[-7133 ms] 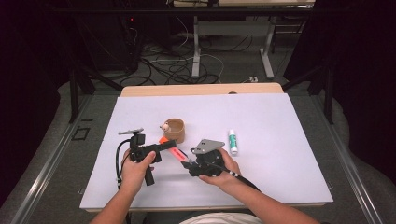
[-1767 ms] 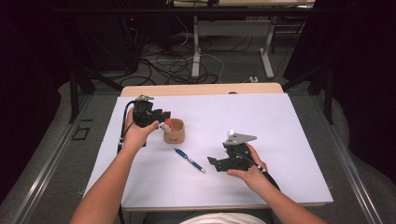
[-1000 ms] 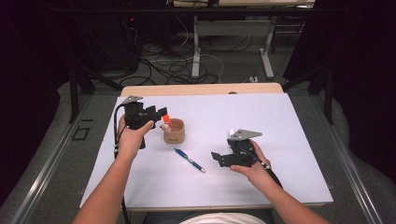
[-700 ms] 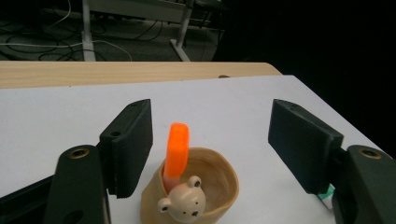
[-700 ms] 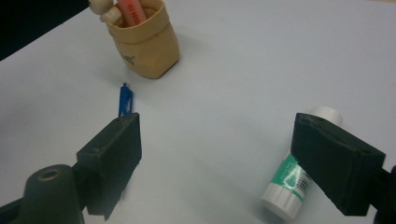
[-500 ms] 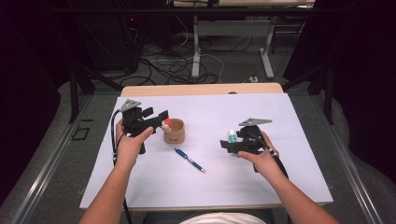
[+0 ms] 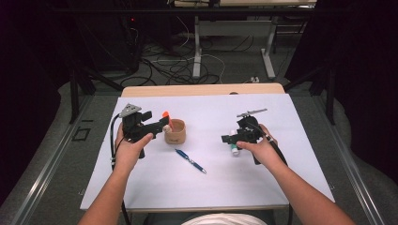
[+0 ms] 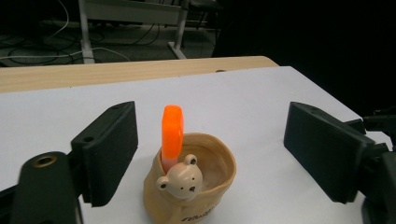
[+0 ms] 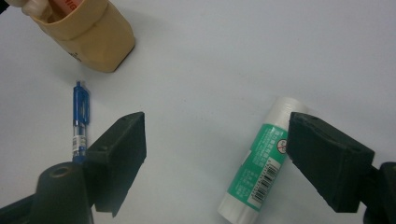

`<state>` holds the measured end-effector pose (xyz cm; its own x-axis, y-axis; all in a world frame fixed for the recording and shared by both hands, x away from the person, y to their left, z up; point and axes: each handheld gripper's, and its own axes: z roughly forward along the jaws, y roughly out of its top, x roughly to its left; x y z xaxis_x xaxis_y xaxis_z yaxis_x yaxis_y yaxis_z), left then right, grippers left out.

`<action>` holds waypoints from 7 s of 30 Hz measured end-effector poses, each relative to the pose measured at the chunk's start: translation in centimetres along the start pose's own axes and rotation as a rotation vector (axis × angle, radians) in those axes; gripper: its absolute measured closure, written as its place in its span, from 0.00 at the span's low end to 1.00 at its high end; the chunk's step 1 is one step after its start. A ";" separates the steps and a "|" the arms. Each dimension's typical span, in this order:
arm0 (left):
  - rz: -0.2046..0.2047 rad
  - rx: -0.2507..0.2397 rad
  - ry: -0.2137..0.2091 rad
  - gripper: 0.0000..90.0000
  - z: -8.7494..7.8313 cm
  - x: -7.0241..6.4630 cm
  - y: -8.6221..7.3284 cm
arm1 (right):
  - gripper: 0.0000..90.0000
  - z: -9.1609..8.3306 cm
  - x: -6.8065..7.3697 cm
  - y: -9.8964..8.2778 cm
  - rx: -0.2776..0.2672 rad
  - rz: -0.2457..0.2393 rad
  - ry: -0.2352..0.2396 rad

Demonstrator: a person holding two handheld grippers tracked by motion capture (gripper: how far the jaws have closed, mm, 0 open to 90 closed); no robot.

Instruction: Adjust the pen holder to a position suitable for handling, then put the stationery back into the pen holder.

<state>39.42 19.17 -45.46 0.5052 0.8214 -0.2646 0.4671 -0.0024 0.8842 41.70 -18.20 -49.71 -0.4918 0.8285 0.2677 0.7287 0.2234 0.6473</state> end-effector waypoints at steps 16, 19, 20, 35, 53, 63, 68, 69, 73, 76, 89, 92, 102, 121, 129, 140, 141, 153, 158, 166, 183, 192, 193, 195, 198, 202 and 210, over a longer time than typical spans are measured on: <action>-0.056 0.006 0.002 0.14 -0.3 0.9 -0.4 | 0.37 2.1 -2.0 3.5 0.179 0.123 -0.075; -0.052 0.010 0.005 0.13 -0.3 1.0 -0.5 | 0.41 2.5 -2.4 4.0 0.191 0.139 -0.082; -0.050 0.013 0.007 0.13 -0.3 1.0 -0.5 | 0.42 2.5 -2.5 4.2 0.206 0.157 -0.088; -0.059 0.011 0.008 0.13 -0.3 1.2 -0.8 | 0.56 4.6 -4.4 4.3 0.347 0.296 -0.121; -0.068 0.013 0.005 0.13 -0.2 1.3 -0.8 | 0.64 5.9 -5.6 4.2 0.409 0.384 -0.140; -0.072 0.019 0.002 0.13 -0.2 1.2 -0.9 | 0.71 6.2 -5.5 4.3 0.428 0.434 -0.140; -0.077 0.024 0.001 0.13 -0.1 1.2 -0.9 | 0.72 6.1 -5.6 4.2 0.418 0.442 -0.129; -0.077 0.024 0.001 0.13 -0.1 1.2 -0.9 | 0.72 6.1 -5.6 4.2 0.419 0.440 -0.129; -0.079 0.023 0.004 0.13 -0.1 1.2 -0.9 | 0.72 6.1 -5.6 4.2 0.421 0.450 -0.132; -0.080 0.024 0.005 0.13 -0.1 1.2 -1.0 | 0.72 6.1 -5.6 4.2 0.421 0.451 -0.135; -0.076 0.017 0.014 0.13 -0.2 1.3 -0.9 | 0.73 5.3 -5.5 4.1 0.403 0.435 -0.109; -0.077 0.016 0.015 0.12 -0.2 1.3 -0.9 | 0.73 4.9 -5.4 4.1 0.395 0.435 -0.092; -0.081 0.011 0.019 0.12 -0.3 1.6 -0.9 | 0.73 3.8 -4.8 4.2 0.293 0.390 -0.046; -0.084 -0.001 0.033 0.12 -0.6 1.8 -0.9 | 0.73 2.5 -1.0 5.2 0.034 0.151 0.022; -0.085 0.002 0.038 0.12 -0.6 1.9 -0.9 | 0.73 2.1 0.9 5.6 -0.041 0.088 0.048; -0.088 0.003 0.044 0.12 -0.7 2.1 -0.9 | 0.73 1.3 3.2 5.9 -0.183 -0.027 0.071; -0.088 0.002 0.046 0.12 -0.7 2.2 -1.0 | 0.73 1.2 3.4 5.9 -0.191 -0.029 0.073; -0.086 0.007 0.062 0.12 -0.8 2.5 -1.1 | 0.73 1.2 5.3 6.2 -0.320 -0.123 0.090; -0.086 0.007 0.066 0.12 -0.9 2.6 -1.1 | 0.73 1.5 6.4 6.3 -0.355 -0.152 0.100; -0.086 0.001 0.073 0.12 -1.1 2.9 -1.0 | 0.73 2.3 8.0 6.6 -0.399 -0.189 0.125; -0.090 -0.005 0.078 0.12 -1.3 3.1 -0.9 | 0.73 4.6 10.0 7.4 -0.438 -0.262 0.154; -0.099 -0.011 0.077 0.12 -1.4 3.2 -0.9 | 0.73 5.5 10.9 7.7 -0.485 -0.291 0.165; -0.100 -0.011 0.077 0.12 -1.4 3.2 -0.9 | 0.73 5.5 11.0 7.7 -0.485 -0.291 0.163; -0.100 -0.012 0.077 0.12 -1.4 3.2 -0.9 | 0.73 5.7 11.1 7.8 -0.496 -0.296 0.163; -0.100 -0.014 0.077 0.12 -1.4 3.3 -0.9 | 0.73 6.0 11.3 7.9 -0.493 -0.293 0.157; -0.107 -0.016 0.077 0.12 -1.5 3.4 -0.8 | 0.73 6.6 11.7 7.9 -0.513 -0.299 0.158; -0.109 -0.018 0.073 0.12 -1.6 3.5 -0.8 | 0.73 7.5 12.4 8.0 -0.528 -0.312 0.157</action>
<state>39.63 22.95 -46.46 0.3979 0.8555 -0.3313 0.5029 0.0986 0.8587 44.96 -2.26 -46.56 -0.7363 0.6713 0.0851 0.2262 0.1257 0.9659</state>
